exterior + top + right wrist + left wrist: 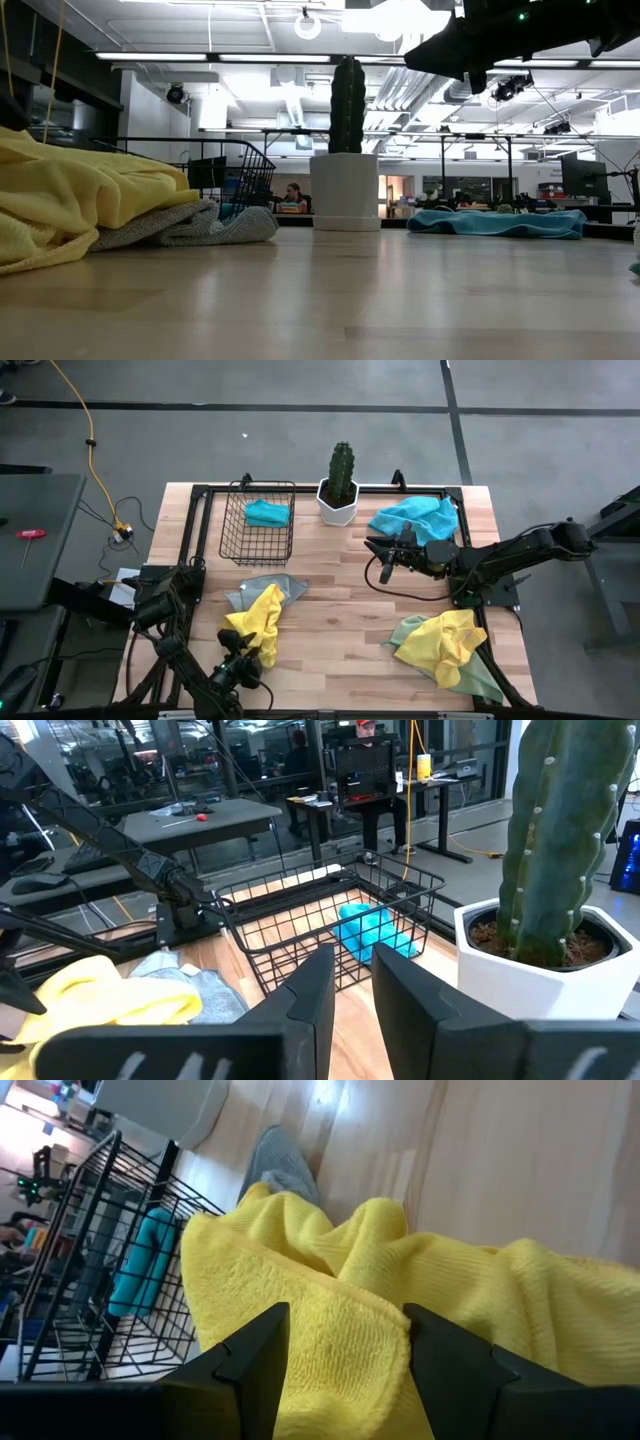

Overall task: Fold microfiber towels
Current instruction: Fold the left yellow microfiber towel on the table

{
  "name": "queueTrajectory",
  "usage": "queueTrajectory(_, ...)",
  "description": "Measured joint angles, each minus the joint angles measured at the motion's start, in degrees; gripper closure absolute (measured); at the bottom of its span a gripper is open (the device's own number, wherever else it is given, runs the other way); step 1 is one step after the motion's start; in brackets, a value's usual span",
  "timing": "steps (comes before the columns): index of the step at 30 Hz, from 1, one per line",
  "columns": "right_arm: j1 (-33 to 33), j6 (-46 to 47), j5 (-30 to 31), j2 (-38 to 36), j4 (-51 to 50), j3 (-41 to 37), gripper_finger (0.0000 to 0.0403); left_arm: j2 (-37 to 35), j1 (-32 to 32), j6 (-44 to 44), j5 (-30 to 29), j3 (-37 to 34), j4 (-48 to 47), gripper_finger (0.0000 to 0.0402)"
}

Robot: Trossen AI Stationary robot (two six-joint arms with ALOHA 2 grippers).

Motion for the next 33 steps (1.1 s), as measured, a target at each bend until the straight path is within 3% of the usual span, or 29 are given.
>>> queueTrajectory(6, 0.0, 0.0, 0.0, 0.0, 0.0, 0.0, 0.0343, 0.0, 0.1, -1.0, -0.9, 0.0, -0.7, 0.0219)
queueTrajectory(10, 0.0, 0.0, 0.1, 0.0, 0.0, 0.0, 0.0343, 0.0, 0.1, -1.5, -0.7, 0.0, -0.7, 0.0242)
queueTrajectory(22, 0.0, 0.0, 0.4, 0.0, 0.0, 0.0, 0.0343, 0.0, 0.0, 0.7, -0.4, 2.6, -3.7, 0.0393)
queueTrajectory(33, 0.0, -0.3, -1.6, 0.0, 0.4, 0.0, 0.0343, -11.4, 2.9, 23.2, -10.5, 9.3, -3.5, 0.0400)
